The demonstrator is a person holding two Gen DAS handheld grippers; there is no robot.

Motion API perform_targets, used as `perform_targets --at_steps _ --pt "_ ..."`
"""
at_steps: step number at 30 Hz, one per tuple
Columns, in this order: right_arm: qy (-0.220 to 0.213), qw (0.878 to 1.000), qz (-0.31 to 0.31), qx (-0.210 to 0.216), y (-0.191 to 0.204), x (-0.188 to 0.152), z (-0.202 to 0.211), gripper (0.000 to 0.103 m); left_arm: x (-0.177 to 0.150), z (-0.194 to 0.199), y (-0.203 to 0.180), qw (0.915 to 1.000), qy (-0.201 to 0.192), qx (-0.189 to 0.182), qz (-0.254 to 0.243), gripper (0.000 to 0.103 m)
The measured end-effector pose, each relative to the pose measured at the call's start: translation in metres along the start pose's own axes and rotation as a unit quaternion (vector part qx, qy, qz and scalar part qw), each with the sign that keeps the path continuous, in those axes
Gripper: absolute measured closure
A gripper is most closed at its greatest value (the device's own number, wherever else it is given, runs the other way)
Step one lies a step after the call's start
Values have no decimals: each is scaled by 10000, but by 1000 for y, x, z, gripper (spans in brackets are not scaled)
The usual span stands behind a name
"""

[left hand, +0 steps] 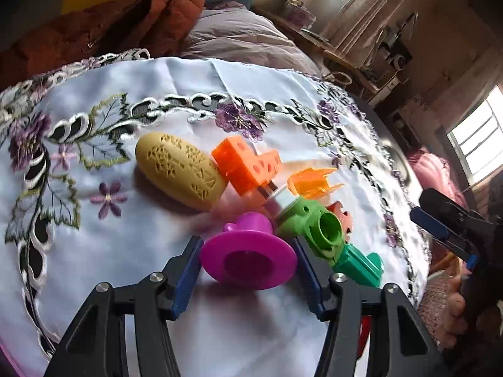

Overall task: Organize rigid objects
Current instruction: 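Move the left gripper to the magenta funnel and grasp it, then carry the magenta funnel into the tray while the right gripper grasps the green plug toy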

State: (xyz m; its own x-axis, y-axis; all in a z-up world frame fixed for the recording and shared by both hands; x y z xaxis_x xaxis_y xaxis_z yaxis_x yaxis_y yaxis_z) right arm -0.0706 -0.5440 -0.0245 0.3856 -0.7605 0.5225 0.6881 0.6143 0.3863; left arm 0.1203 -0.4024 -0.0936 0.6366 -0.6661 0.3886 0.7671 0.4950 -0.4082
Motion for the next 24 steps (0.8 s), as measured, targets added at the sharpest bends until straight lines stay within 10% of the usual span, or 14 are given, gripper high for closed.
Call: perform_targets --at_steps 14,24 --pt "290 9983 460 231 18 -9 -7 15 -111 53 -19 9933 -413 1071 -151 45" --pt "999 9731 2072 156 77 -26 -42 18 -131 60 -17 9934 -588 990 23 45"
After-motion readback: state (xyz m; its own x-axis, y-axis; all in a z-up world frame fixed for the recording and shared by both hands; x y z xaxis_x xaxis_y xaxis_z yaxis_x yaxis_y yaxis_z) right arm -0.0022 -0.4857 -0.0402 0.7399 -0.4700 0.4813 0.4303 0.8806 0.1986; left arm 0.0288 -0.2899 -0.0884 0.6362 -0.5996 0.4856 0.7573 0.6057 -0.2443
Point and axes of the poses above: each gripper's, at about its wrist camera, not at the fingertips, and z roughly against the way its jaws point, y to its left, x to its top, the point moved 1 cm from there along -z, roughly the way its jaws point, and after that the axes turned 3 degrees about y, right-handed, at the moved point
